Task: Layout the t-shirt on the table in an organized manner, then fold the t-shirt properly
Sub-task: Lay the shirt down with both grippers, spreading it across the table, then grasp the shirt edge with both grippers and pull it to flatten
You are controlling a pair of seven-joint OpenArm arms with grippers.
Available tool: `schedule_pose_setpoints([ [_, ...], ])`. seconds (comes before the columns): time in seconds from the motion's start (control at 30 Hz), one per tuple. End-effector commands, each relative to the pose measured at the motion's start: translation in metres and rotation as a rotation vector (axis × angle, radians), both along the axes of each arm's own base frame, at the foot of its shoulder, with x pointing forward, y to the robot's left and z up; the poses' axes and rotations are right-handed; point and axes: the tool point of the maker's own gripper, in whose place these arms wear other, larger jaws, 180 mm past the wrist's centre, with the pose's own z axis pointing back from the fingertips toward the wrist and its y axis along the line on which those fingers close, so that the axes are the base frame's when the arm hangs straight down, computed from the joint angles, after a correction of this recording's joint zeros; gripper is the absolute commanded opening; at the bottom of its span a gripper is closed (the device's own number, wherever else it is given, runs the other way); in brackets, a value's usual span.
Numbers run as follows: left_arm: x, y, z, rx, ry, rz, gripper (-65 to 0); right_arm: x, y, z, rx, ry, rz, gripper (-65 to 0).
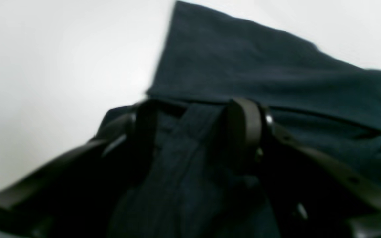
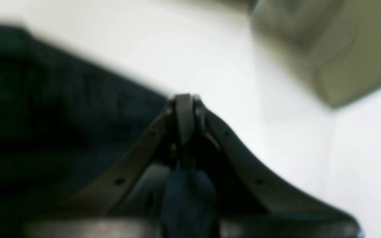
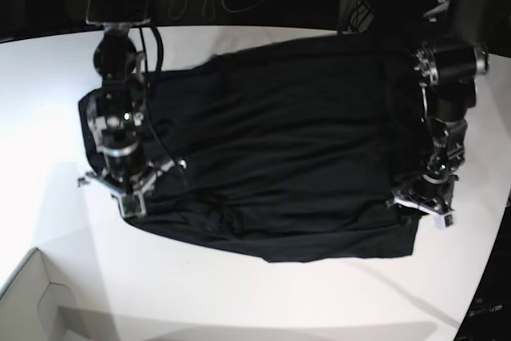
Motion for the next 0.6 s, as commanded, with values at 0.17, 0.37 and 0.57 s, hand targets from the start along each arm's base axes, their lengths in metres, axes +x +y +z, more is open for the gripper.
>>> schedule_pose_setpoints([
  [0.17, 0.049, 0.041, 0.087, 0.050, -0.187, 0.059, -31.6, -0.028, 0.032, -0.022, 0.021, 0.066, 0.163, -65.0],
  [0.37, 0.052, 0.057, 0.102, 0.056, -0.201, 0.081, -31.6, -0.032, 0.046, -0.030, 0.025, 0.109, 0.261, -65.0],
  [0.57, 0.022, 0.045, 0.047, 0.007, -0.017, 0.045, -31.6, -0.010, 0.055, -0.054, 0.033, 0.238, 0.323, -65.0],
])
